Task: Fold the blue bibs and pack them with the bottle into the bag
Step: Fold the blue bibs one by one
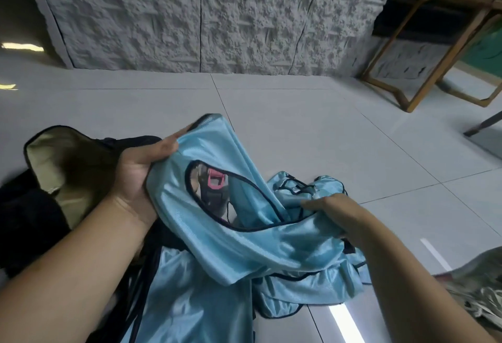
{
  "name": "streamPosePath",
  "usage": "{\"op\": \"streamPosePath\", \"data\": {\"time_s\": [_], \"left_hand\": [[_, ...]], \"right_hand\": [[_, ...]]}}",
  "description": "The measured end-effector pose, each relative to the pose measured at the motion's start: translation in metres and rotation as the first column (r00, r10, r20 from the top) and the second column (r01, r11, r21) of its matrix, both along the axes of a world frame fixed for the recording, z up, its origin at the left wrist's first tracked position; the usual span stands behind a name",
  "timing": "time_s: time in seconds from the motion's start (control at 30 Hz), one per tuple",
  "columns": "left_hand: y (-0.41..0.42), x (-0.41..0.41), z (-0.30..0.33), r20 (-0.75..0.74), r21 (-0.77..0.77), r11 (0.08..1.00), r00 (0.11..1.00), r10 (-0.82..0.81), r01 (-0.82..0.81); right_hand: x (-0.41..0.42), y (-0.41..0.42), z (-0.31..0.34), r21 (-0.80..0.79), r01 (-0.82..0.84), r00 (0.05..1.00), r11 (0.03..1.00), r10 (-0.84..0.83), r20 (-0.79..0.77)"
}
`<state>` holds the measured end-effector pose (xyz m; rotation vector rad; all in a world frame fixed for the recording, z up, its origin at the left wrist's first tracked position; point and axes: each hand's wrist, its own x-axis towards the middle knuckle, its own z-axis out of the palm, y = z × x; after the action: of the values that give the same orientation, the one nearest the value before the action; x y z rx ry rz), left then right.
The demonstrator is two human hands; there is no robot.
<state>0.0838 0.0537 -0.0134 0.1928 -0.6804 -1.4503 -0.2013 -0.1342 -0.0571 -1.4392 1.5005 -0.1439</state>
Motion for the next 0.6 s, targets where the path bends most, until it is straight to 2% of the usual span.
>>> {"op": "streamPosePath", "data": {"time_s": [0.07, 0.1, 0.13, 0.17, 0.3, 0.43, 0.6], "left_hand": [[-0.004, -0.004, 0.012, 0.066, 0.101, 0.995, 0.998, -0.018, 0.011], [-0.007, 0.002, 0.012, 0.179, 0.176, 0.978, 0.981, 0.079, -0.111], [-0.011, 0.007, 0.012, 0.354, 0.206, 0.942, 0.918, 0.181, -0.265], [-0.015, 0.009, 0.015, 0.461, 0.225, 0.92, 0.867, 0.19, -0.322], [-0.024, 0.012, 0.059, 0.626, 0.242, 0.889, 0.763, 0.163, -0.389], [-0.027, 0.017, 0.117, 0.766, 0.099, 0.856, 0.588, 0.26, -0.508], [-0.029, 0.029, 0.187, 0.836, -0.119, 0.63, 0.265, 0.481, -0.768]], "right_hand": [[-0.008, 0.001, 0.019, 0.132, 0.065, 0.939, 0.989, -0.105, 0.327], [-0.011, 0.002, 0.029, 0.141, 0.074, 0.881, 0.987, -0.131, 0.455], [-0.014, -0.001, 0.039, 0.107, 0.095, 0.837, 0.99, -0.137, 0.53], [-0.015, -0.002, 0.051, 0.068, 0.117, 0.804, 0.991, -0.134, 0.579], [-0.012, -0.006, 0.103, -0.133, 0.23, 0.758, 0.964, -0.091, 0.646], [-0.012, -0.001, 0.176, -0.363, 0.331, 0.75, 0.871, -0.009, 0.661], [-0.027, -0.005, 0.256, -0.471, 0.402, 0.694, 0.785, 0.074, 0.716]]}}
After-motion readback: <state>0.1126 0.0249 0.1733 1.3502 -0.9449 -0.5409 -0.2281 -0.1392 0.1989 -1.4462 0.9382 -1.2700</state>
